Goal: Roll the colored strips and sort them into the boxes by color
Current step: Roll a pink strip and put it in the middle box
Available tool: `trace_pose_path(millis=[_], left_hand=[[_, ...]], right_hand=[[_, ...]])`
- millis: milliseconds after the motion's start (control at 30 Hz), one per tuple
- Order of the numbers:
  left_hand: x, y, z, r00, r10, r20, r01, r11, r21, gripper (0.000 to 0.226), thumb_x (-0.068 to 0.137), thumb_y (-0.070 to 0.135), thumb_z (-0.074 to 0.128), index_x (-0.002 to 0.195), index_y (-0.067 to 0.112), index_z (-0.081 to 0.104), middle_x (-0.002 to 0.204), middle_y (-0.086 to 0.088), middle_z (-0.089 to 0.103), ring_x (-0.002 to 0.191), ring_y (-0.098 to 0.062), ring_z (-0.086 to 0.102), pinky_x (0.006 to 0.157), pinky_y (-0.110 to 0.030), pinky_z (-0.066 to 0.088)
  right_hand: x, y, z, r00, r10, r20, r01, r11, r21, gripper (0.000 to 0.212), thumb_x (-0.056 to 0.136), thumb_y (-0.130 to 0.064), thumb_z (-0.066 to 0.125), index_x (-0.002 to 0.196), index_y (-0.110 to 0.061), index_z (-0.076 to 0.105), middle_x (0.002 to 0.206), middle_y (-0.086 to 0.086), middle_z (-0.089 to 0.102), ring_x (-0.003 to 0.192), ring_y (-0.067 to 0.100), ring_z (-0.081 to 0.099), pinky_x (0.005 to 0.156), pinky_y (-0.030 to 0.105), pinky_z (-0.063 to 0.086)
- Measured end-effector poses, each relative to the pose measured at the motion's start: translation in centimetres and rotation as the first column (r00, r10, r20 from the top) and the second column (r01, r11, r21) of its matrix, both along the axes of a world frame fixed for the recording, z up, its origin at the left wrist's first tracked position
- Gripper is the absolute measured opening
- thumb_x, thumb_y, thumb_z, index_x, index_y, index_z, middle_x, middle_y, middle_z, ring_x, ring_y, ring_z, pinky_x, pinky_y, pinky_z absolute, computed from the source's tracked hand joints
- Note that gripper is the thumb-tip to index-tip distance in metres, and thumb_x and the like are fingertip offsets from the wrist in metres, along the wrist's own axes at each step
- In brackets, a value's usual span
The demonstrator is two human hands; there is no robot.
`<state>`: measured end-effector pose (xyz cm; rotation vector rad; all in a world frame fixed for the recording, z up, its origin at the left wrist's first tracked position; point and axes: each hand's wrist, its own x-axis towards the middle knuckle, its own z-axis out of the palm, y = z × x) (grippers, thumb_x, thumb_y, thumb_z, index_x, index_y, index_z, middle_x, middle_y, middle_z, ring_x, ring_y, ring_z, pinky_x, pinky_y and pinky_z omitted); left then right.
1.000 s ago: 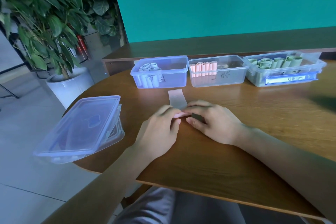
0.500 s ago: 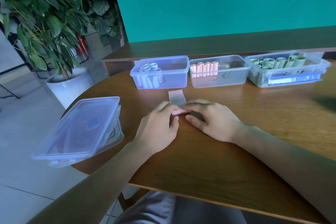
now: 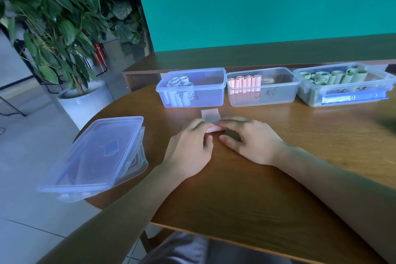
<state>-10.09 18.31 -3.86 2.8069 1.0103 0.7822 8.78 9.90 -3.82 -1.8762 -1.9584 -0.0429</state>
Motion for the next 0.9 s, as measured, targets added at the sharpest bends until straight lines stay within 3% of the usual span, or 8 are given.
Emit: trace_pose_path(millis=[200,333,500,633,733,900], left_hand=[[0.7,0.5,0.2,0.999,0.039,-0.01,-0.04,0.998,-0.041,0.036,0.101,0.031,0.046,0.135,0.036,0.051,0.136,0.014,0.053,0.123,-0.012,0.05,0.087,-0.034,0.05],[0.9,0.9,0.2,0.997,0.05,0.051,-0.046,0.996,-0.079,0.037,0.1,0.028,0.048,0.137,0.031,0.053,0.133,0.012,0.055,0.117,-0.013,0.055,0.086,-0.034,0.051],[1.1,1.3,-0.1,0.996,0.008,0.089,-0.003,0.998,-0.058,0.034,0.098,0.024,0.05,0.124,0.044,0.052,0.125,0.014,0.058,0.112,-0.012,0.054,0.08,-0.03,0.048],[1.7,2.4,-0.3,0.999,0.046,0.011,-0.046,0.998,-0.041,0.035,0.101,0.028,0.045,0.133,0.041,0.051,0.129,0.014,0.057,0.119,-0.011,0.05,0.082,-0.03,0.05],[2.1,2.8,-0.2,0.998,0.058,-0.007,-0.059,0.997,-0.049,0.043,0.101,0.031,0.043,0.143,0.039,0.045,0.133,0.015,0.054,0.123,-0.012,0.049,0.087,-0.035,0.054],[2.2,2.8,-0.2,0.997,0.038,0.065,-0.035,0.998,-0.046,0.043,0.098,0.024,0.047,0.138,0.04,0.05,0.128,0.015,0.054,0.117,-0.011,0.053,0.086,-0.033,0.054]], right_hand=[[0.4,0.8,-0.3,0.999,0.028,-0.032,-0.026,0.999,0.042,0.038,0.102,-0.046,0.048,0.14,-0.042,0.053,0.145,-0.021,0.051,0.127,0.007,0.054,0.1,0.036,0.051],[0.6,1.3,-0.3,0.999,0.007,-0.033,-0.006,1.0,0.028,0.041,0.102,-0.047,0.047,0.143,-0.04,0.05,0.148,-0.022,0.048,0.125,0.01,0.055,0.096,0.04,0.053],[0.7,1.9,0.0,0.998,0.037,-0.042,-0.036,0.999,0.029,0.036,0.102,-0.045,0.049,0.137,-0.052,0.049,0.145,-0.026,0.049,0.093,-0.004,0.049,0.081,0.026,0.047],[0.8,2.2,-0.1,0.998,0.016,-0.062,-0.012,0.998,0.066,0.036,0.102,-0.042,0.051,0.138,-0.044,0.054,0.142,-0.021,0.052,0.116,0.008,0.057,0.091,0.032,0.052],[0.9,2.7,-0.2,0.999,-0.006,-0.033,0.007,0.999,0.039,0.04,0.102,-0.044,0.05,0.141,-0.045,0.05,0.146,-0.023,0.048,0.112,0.008,0.058,0.087,0.033,0.052],[1.2,3.6,-0.3,0.999,-0.041,-0.007,0.041,0.999,0.008,0.044,0.101,-0.05,0.048,0.145,-0.048,0.041,0.147,-0.022,0.049,0.099,0.008,0.057,0.082,0.033,0.051]])
